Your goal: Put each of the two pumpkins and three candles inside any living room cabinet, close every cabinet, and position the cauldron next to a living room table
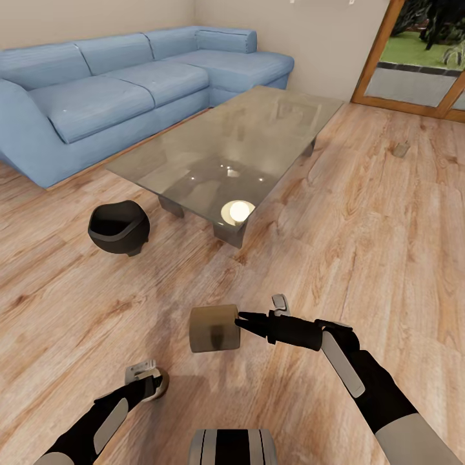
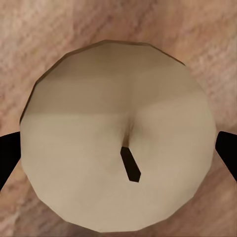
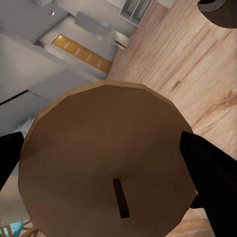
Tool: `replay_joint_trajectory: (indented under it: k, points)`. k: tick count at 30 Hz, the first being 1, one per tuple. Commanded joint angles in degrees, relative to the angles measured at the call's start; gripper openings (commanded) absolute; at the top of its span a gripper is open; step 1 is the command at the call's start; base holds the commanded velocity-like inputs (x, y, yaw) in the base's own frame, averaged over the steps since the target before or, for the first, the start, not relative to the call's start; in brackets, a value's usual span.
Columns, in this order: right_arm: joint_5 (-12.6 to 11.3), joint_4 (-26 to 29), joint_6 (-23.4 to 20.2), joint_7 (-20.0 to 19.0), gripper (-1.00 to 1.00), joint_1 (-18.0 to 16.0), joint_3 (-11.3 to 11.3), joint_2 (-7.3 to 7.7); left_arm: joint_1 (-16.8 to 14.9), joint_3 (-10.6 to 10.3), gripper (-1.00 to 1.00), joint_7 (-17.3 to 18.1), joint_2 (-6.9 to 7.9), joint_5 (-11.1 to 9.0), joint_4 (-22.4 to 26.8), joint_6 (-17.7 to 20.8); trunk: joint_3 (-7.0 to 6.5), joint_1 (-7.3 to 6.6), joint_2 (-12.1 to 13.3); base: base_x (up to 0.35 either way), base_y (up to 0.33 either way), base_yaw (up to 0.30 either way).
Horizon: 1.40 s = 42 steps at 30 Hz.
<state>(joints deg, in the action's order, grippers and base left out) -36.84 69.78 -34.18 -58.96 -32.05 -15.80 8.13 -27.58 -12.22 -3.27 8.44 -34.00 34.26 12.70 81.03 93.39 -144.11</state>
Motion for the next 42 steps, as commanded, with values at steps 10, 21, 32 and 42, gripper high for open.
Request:
replay_joint_trajectory:
  k: [10,21,32,42]
  points:
    - [-0.5,-0.2,-0.4,0.1,-1.00,0.0,-0.1,0.04,0.0,-0.4,-1.00,-0.3,0.08,-0.5,0.1,0.1,-0.63,-0.09,0.0,0.000,0.000,0.000]
    - [-0.8,-1.7,-0.2,0.8,-1.00,0.0,-0.1,-0.03,0.0,-0.5,-1.00,-0.4,0.46,-0.5,0.2,0.4,-3.06,-0.37,0.2,0.000,0.000,0.000]
    - [-0.9,-2.8,-0.9,6.9,-1.00,0.0,0.0,-0.19,0.1,0.1,-1.00,-0.5,3.38,-1.3,11.8,15.7,-5.50,-0.65,0.3,0.000,0.000,0.000]
    - [-1.0,-2.9,-0.9,7.5,-1.00,0.0,0.0,-0.56,0.1,9.8,-1.00,-0.8,4.30,-1.3,16.1,30.5,-7.72,-0.91,0.5,0.000,0.000,0.000]
